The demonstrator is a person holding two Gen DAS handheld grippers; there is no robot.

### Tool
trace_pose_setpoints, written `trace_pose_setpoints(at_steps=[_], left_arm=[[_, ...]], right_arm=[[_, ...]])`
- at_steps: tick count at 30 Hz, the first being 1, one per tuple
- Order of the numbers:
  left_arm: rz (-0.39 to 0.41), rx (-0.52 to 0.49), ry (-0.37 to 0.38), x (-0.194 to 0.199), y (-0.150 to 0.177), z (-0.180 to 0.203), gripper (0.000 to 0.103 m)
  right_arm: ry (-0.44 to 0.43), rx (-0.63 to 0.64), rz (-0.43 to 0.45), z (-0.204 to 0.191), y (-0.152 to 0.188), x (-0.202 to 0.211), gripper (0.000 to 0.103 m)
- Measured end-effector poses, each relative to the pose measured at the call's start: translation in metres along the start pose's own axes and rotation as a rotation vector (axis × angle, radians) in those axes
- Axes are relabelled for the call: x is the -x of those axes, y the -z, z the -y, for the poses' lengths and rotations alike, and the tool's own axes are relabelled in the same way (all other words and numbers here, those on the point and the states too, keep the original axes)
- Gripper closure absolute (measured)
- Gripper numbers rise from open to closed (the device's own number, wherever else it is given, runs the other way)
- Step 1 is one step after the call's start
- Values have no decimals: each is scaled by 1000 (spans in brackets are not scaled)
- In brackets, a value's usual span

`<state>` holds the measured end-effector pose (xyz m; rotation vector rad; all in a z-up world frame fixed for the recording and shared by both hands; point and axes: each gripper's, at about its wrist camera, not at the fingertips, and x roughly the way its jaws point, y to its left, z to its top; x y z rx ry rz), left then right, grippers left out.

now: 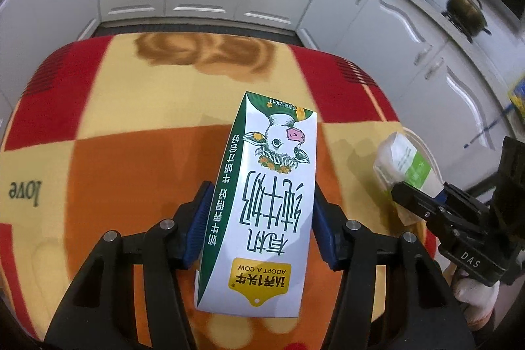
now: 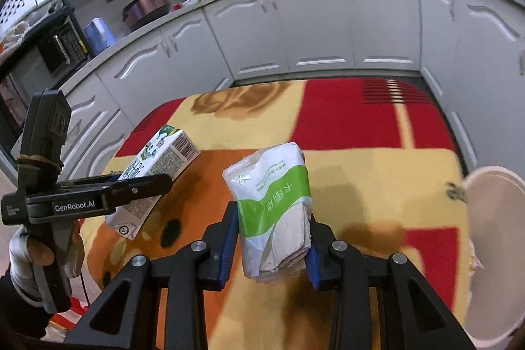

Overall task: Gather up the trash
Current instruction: 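Carry carton and tissue pack over the white bin and open both tools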

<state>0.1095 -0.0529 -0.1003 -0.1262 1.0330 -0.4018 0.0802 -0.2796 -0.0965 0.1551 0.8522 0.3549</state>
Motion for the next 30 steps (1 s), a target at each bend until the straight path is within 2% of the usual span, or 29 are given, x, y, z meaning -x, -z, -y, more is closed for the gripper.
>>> trace_pose_setpoints(at_steps=[7,14,30], left_arm=[[-7,-86,46,-7,0,56,49],[-20,-159,89,-19,0,106,49],[-57,-259,148,-53,-1,188,50]], right_arm=[[80,-41,74,24,15,46,69],[145,-128,109,61,30,80,69],[227,-254,133,119,61,113,69]])
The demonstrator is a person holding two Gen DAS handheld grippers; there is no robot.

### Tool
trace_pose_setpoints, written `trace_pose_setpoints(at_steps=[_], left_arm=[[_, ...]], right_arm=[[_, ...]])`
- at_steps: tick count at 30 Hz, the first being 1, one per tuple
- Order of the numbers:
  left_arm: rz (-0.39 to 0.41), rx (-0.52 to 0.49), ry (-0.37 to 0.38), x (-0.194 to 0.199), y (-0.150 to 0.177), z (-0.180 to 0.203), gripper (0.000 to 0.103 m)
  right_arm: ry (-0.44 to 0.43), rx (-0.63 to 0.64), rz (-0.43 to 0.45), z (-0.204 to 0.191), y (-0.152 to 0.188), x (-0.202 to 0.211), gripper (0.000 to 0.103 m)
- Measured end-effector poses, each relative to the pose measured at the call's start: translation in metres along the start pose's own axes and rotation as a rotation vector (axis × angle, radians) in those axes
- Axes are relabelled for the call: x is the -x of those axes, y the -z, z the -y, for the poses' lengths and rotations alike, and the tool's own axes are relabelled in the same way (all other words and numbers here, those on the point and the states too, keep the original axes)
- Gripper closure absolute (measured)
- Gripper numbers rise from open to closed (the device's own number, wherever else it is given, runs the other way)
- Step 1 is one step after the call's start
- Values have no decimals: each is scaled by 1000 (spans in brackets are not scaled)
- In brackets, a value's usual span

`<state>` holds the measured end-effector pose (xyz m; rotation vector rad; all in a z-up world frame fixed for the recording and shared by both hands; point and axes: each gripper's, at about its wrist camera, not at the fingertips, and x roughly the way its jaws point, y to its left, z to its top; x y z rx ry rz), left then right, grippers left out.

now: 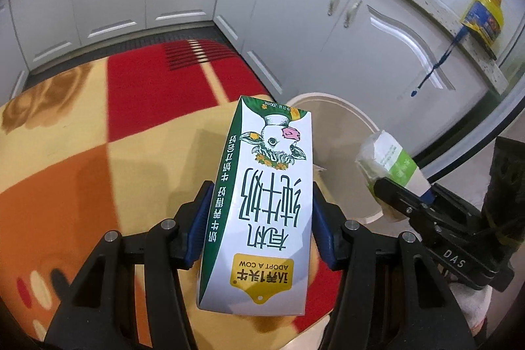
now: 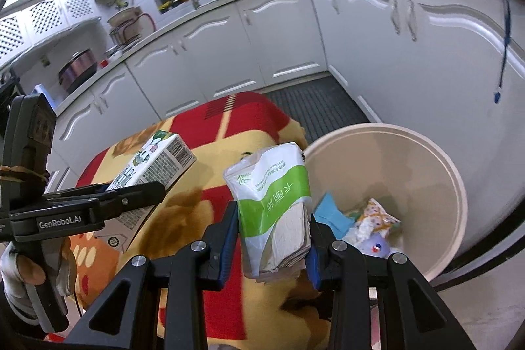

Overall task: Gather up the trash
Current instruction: 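Carry carton and tissue pack over the white bin and open both tools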

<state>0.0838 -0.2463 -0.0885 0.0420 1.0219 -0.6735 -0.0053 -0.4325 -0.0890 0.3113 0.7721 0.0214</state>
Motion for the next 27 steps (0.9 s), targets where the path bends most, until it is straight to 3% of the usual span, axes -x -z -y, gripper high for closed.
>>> trace_pose_setpoints(at_steps=[15,27], left_arm=[[-48,-31,84,-47,-23,47,50],[-71,1,107,-79,-37,58,51]], right_arm=[[57,-113,-31,56,9,-4,69],[107,-153,-56,82,7,-17,69]])
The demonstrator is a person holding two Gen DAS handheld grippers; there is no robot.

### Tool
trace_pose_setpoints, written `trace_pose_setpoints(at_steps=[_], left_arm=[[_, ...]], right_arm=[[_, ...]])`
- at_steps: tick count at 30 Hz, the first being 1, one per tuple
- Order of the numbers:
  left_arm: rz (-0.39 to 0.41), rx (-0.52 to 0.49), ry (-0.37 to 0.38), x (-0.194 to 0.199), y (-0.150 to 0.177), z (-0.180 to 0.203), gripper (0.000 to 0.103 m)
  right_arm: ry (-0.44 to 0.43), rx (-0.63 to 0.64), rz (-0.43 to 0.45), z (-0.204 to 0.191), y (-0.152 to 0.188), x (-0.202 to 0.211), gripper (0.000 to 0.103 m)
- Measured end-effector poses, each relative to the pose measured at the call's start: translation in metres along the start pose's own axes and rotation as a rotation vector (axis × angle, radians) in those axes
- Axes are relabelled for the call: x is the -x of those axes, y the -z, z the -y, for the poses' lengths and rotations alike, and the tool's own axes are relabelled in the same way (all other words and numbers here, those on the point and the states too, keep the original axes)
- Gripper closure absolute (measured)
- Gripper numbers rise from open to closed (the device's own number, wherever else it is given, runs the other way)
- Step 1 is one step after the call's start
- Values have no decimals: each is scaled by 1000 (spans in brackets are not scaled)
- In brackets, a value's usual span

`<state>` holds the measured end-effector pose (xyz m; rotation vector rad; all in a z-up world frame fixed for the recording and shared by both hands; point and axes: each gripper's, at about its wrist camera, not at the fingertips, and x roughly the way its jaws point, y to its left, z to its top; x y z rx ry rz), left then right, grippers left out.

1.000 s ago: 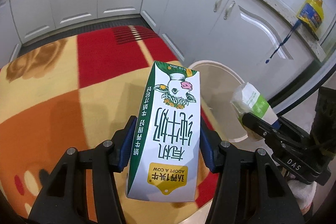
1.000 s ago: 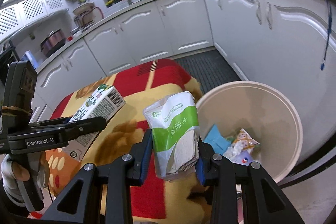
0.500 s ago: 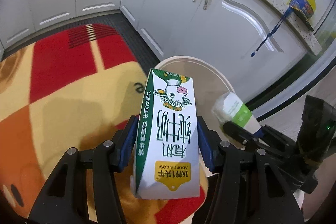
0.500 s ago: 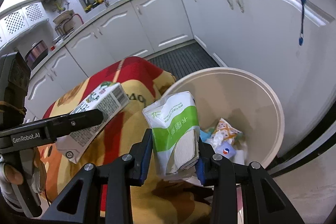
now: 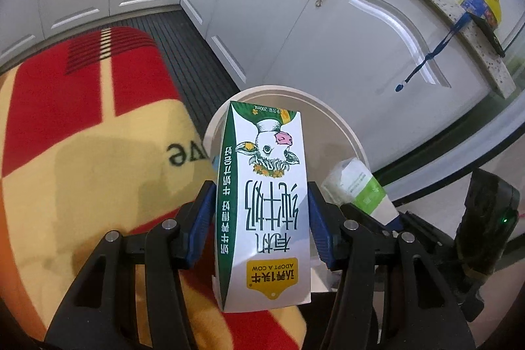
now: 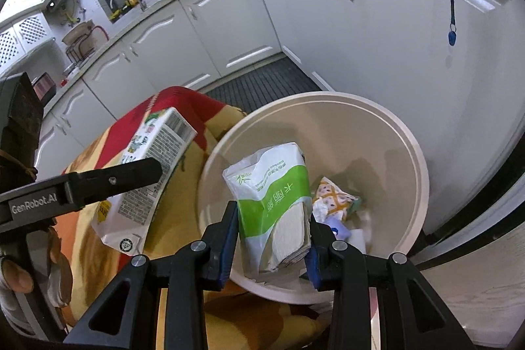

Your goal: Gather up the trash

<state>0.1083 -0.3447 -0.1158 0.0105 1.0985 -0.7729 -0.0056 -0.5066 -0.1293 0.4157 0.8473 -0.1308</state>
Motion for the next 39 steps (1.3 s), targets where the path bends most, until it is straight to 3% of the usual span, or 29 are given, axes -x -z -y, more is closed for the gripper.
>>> trace_pose_setpoints(at_steps=[9,17,19,23,32,39], left_arm=[[3,9,33,-14,-8,8,50],[5,27,119,-20,-14,8,48],[24,18,119,-17,-14,9,38],[51,4,107,-10,-13,10,36],[158,-80,-54,20,1,18,36],[242,-97,-149,51,18,17,36]], right_arm=[[38,-41,-17,16,-8,-13,68],[61,-79,-6,25,-10,-11,43],[59,-84,-5,25,-7,-9,38],[50,-95,1,24,-4,-4,38],[60,-84,28,14,7,11,38],[109,-40,96,-10,6,26,36]])
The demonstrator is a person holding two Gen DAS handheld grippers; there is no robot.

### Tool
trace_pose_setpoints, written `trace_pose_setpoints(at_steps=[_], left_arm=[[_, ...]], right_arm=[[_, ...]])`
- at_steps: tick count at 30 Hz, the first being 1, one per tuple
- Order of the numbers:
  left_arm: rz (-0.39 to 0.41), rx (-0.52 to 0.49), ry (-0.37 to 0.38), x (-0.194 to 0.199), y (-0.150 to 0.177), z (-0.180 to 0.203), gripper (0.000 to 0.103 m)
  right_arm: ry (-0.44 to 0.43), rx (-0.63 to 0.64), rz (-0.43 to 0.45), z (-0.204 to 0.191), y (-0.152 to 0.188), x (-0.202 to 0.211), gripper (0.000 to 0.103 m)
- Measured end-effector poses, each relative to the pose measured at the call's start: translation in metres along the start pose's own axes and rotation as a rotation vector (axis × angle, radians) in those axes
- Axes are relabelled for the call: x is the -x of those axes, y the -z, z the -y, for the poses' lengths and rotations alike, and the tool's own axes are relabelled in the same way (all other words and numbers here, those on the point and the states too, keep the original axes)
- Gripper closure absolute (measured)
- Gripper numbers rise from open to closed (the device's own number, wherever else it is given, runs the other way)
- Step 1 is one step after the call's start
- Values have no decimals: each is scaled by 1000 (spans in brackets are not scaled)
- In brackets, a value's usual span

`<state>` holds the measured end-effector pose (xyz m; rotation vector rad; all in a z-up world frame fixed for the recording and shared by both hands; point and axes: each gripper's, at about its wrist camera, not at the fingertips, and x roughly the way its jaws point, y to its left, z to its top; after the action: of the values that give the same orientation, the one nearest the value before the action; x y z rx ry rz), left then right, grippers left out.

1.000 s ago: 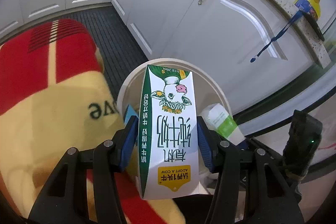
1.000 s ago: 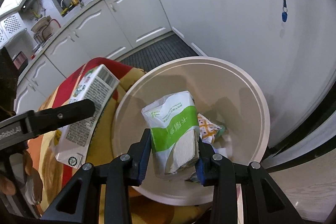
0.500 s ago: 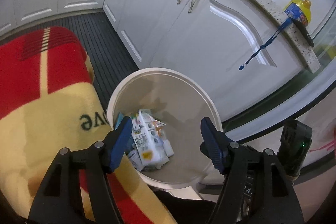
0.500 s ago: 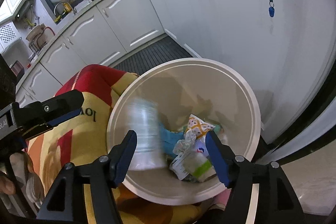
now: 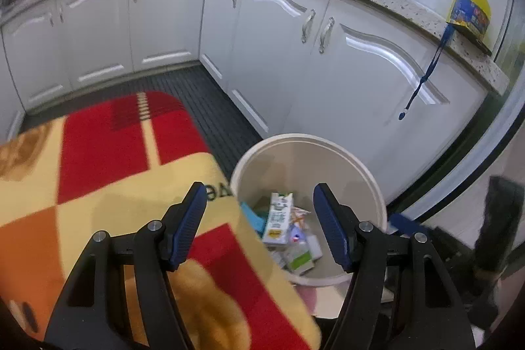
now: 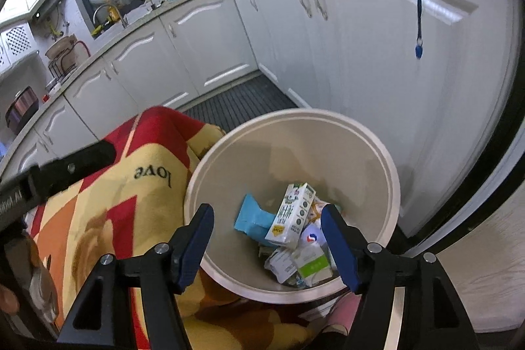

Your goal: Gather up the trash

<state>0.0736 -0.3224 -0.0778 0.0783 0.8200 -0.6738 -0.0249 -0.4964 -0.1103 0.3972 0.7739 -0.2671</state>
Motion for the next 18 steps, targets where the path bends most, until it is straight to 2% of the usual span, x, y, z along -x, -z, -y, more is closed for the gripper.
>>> trace_pose_setpoints(at_steps=[2,10,15,18], left_arm=[[21,-18,-18,11,4,-1,36],[117,-24,-34,54,14,-10,36],[191,-41,-38,83,18,-13,21],[225,-43,-56,100,20,-16,21]], right_arm=[[5,-6,30,-4,-1,9,27],[34,32,122,-30,-7,42,22],[34,67,181,-50,-8,61,15],[28,85,211,-62,-7,72,11]])
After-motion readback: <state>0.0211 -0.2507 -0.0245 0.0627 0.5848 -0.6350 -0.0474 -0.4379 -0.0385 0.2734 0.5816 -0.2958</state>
